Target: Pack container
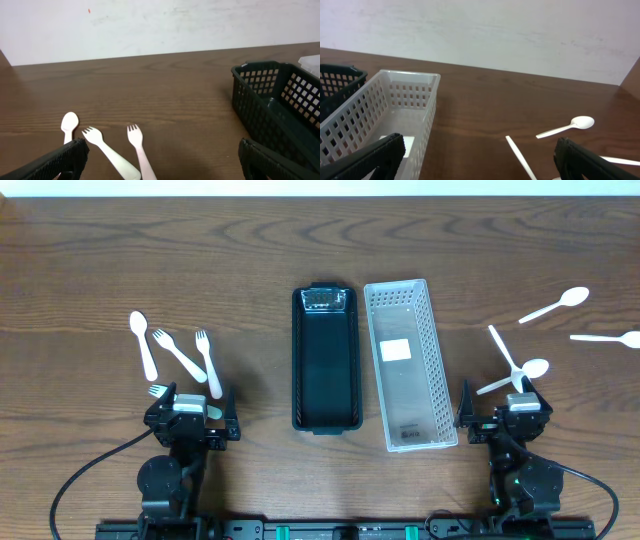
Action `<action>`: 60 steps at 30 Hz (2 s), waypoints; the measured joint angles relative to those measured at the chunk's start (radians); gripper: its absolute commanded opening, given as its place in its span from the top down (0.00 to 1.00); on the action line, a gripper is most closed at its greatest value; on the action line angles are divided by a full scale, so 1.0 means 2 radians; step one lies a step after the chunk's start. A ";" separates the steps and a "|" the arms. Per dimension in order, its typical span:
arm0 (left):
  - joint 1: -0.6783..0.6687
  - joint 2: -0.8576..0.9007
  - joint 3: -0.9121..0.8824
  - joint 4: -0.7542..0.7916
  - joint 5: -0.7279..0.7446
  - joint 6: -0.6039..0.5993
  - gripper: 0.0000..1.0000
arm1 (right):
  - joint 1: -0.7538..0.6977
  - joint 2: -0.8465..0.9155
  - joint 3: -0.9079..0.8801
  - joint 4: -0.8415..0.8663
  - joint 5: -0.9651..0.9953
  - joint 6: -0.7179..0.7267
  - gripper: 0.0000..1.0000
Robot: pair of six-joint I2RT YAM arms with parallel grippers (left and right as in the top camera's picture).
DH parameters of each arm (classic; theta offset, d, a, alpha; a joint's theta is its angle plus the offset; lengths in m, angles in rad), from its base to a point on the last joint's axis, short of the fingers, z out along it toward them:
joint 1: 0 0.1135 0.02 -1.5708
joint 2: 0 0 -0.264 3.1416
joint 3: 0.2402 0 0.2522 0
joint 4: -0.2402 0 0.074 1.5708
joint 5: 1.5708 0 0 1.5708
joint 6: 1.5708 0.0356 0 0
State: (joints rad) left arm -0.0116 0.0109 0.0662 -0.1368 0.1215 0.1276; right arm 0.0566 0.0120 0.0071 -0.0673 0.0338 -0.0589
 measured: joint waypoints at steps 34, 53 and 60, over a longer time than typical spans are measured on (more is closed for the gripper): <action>0.000 0.421 0.430 -0.378 0.026 -0.103 0.02 | -0.065 0.450 0.505 -0.406 -0.069 0.116 0.08; 0.000 0.436 0.431 -0.380 0.056 -0.103 0.02 | -0.062 0.688 0.534 -0.509 -0.012 0.119 0.62; 0.000 0.436 0.431 -0.380 0.056 -0.103 0.02 | -0.036 0.743 0.534 -0.521 -0.029 0.103 0.55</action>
State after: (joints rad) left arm -0.0116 0.8829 0.9283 -0.8974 0.2337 -0.0792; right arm -0.0162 1.4986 1.0744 -1.1103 -0.0235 0.1463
